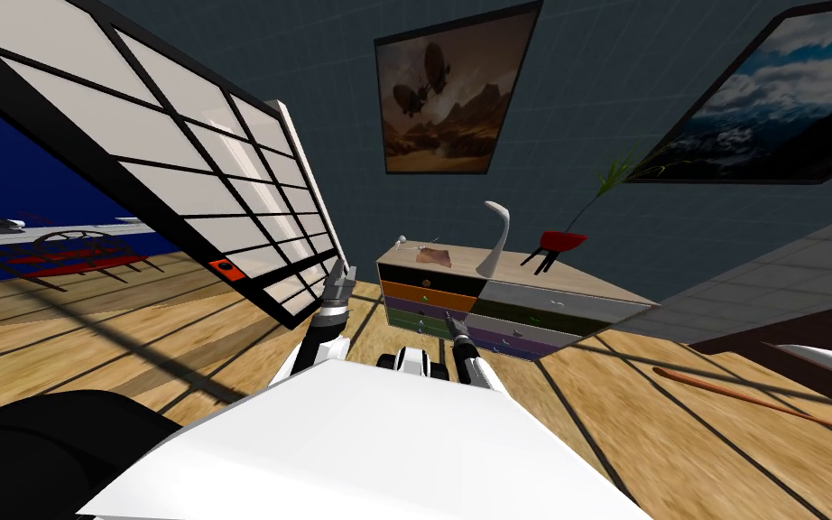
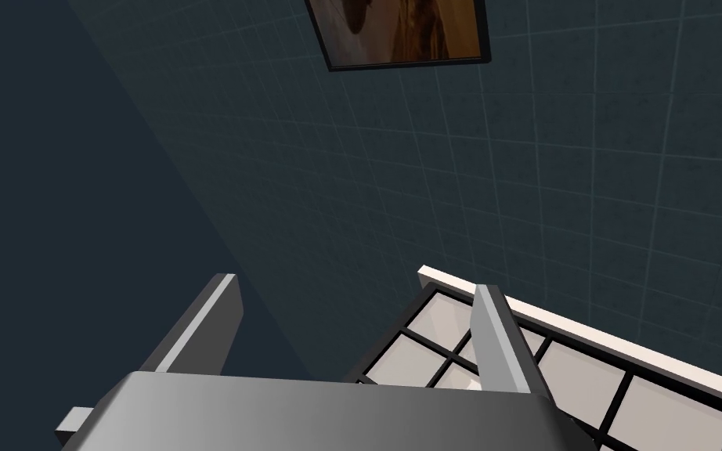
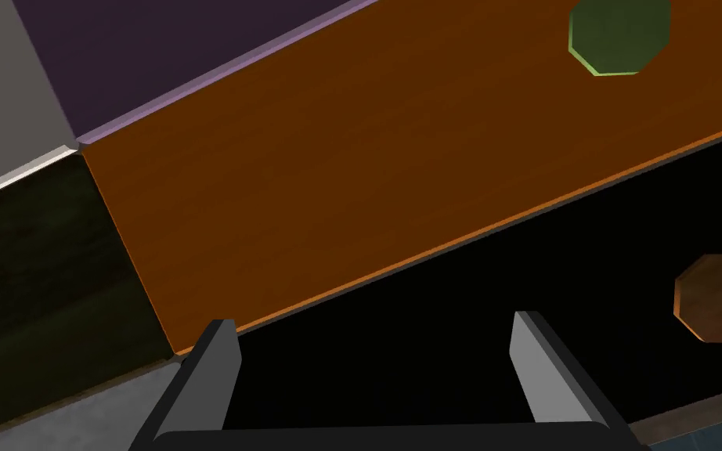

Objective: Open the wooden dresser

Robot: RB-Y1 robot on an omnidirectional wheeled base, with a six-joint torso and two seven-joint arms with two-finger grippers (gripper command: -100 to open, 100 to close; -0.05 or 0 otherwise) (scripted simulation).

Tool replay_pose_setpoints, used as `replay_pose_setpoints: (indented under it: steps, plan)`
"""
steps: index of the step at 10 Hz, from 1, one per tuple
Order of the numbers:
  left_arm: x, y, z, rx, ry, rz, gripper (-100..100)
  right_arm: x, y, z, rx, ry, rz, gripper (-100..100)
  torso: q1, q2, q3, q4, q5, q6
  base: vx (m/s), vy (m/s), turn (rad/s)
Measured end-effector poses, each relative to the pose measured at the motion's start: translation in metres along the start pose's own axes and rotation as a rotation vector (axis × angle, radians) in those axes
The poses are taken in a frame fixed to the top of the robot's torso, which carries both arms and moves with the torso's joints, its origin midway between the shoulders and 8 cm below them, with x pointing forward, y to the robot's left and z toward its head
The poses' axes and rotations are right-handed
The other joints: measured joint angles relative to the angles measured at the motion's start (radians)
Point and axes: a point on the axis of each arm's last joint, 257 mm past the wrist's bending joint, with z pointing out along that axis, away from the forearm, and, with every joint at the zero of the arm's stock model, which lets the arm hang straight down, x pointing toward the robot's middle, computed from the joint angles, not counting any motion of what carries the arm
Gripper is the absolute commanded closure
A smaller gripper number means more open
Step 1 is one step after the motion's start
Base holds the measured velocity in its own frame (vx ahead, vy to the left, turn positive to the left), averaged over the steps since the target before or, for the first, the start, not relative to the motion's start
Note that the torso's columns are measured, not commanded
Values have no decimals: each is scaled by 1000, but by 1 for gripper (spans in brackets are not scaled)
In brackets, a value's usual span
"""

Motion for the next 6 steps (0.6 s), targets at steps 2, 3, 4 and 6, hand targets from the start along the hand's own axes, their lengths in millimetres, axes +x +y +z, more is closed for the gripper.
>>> replay_pose_setpoints:
  steps: [2, 3, 4, 6]
  plan:
    - [0, 0, 0, 0, 0, 0, 0, 3, -9, 0, 38, -2, -59, -100, 1, 1, 0, 0, 0, 0, 51, 33, 5]
    - [0, 0, 0, 0, 0, 0, 0, 10, -16, 1, 61, 6, -101, -100, 2, -1, -1, 0, 1, 0, 65, 48, 10]
    - [0, 0, 0, 0, 0, 0, 0, 11, -22, 1, 83, 6, -138, -100, 2, -1, -1, 0, 1, 0, 29, 26, 0]
    - [0, 0, 0, 0, 0, 0, 0, 15, -33, 1, 116, 7, -201, -100, 1, 0, 0, 0, 0, 0, 53, 45, 16]
